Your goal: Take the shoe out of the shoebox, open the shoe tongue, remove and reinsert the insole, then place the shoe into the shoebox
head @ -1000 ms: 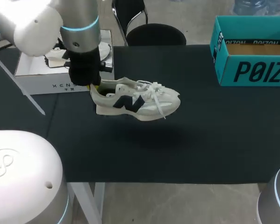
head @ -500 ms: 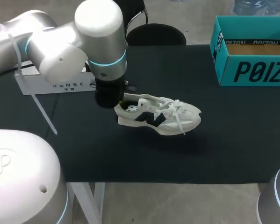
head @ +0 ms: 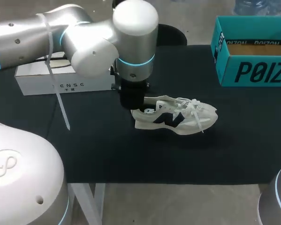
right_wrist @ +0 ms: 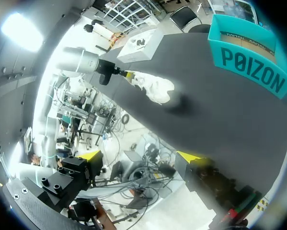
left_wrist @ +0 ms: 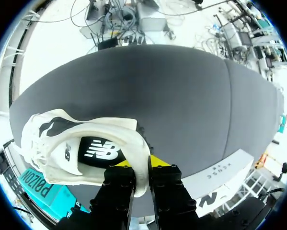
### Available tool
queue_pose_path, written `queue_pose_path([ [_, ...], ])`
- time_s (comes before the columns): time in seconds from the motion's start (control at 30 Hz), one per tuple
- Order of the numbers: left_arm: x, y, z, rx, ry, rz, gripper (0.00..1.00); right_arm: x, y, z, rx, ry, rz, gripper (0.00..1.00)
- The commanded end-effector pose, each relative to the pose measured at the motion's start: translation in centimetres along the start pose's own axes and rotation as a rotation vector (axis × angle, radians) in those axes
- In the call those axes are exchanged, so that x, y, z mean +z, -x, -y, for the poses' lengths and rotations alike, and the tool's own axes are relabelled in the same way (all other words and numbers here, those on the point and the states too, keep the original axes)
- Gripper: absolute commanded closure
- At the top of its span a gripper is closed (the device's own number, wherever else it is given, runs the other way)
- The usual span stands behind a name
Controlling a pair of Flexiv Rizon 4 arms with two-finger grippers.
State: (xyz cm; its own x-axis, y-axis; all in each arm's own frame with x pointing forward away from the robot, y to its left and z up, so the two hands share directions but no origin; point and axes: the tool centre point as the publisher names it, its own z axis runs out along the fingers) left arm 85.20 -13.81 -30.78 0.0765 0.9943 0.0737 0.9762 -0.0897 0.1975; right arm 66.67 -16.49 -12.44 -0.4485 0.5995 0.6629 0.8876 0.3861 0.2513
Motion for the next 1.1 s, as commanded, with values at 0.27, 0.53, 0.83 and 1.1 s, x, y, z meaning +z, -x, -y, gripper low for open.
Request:
queue_pose_path([
  [0.27,3.1,3.4,0.7,-0.002,-0.033,-0.139,1.0,0.1,0.0,0.0,0.0,-0.001,0.002,0.0],
  [0.53,4.4,3.5,0.7,-0.025,-0.039,-0.174,1.0,0.1,0.0,0.0,0.0,-0.001,0.002,0.0],
  [0.83,4.0,3.4,0.5,-0.085,-0.052,-0.184,0.0,0.1,0.0,0.0,0.0,-0.001,0.002,0.0],
  [1.1,0.4,0.9,-1.9,-0.172,-0.119,-0.134,0.0,0.1,0.0,0.0,0.0,-0.001,0.002,0.0],
])
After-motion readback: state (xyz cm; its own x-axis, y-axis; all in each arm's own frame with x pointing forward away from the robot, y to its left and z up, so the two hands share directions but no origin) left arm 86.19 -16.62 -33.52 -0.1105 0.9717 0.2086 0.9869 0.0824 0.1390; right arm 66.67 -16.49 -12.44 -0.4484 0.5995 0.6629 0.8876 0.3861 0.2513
